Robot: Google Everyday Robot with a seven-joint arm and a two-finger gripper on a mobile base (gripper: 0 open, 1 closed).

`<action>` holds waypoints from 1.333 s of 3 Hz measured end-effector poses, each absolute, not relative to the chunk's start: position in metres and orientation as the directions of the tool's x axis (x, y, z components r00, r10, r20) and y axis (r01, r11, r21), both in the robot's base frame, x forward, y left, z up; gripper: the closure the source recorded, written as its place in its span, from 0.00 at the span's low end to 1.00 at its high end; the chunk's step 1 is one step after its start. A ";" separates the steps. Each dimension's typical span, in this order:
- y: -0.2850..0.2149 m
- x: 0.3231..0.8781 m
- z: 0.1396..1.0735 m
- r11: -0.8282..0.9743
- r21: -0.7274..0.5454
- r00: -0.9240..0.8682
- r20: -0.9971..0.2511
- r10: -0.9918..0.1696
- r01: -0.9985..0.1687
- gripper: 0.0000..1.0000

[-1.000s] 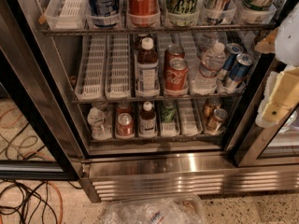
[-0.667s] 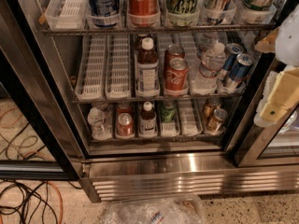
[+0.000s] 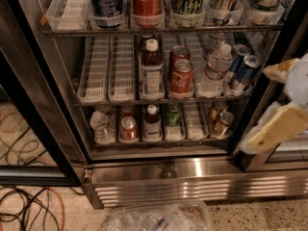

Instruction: Pick 7up can from top shelf of fridge

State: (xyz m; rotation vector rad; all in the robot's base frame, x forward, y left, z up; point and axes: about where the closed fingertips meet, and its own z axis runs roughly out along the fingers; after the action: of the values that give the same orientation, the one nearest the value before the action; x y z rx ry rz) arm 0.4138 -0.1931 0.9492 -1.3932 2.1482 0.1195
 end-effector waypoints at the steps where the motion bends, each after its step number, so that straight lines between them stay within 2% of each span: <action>1: -0.166 0.403 0.908 0.490 -0.182 -0.282 -0.629 -0.724 -0.852 0.00; 2: -0.133 0.418 0.910 0.504 -0.242 -0.179 -0.739 -0.649 -0.829 0.00; 3: -0.123 0.433 0.933 0.532 -0.297 -0.118 -0.782 -0.612 -0.793 0.00; 4: -0.123 0.433 0.933 0.533 -0.296 -0.118 -0.783 -0.611 -0.793 0.00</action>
Offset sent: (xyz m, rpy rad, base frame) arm 0.0657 0.0905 0.0183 0.5542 -0.5445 -0.1062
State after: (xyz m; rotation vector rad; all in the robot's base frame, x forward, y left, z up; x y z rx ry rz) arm 0.4334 -0.1232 0.9328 -1.1627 1.8201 0.2392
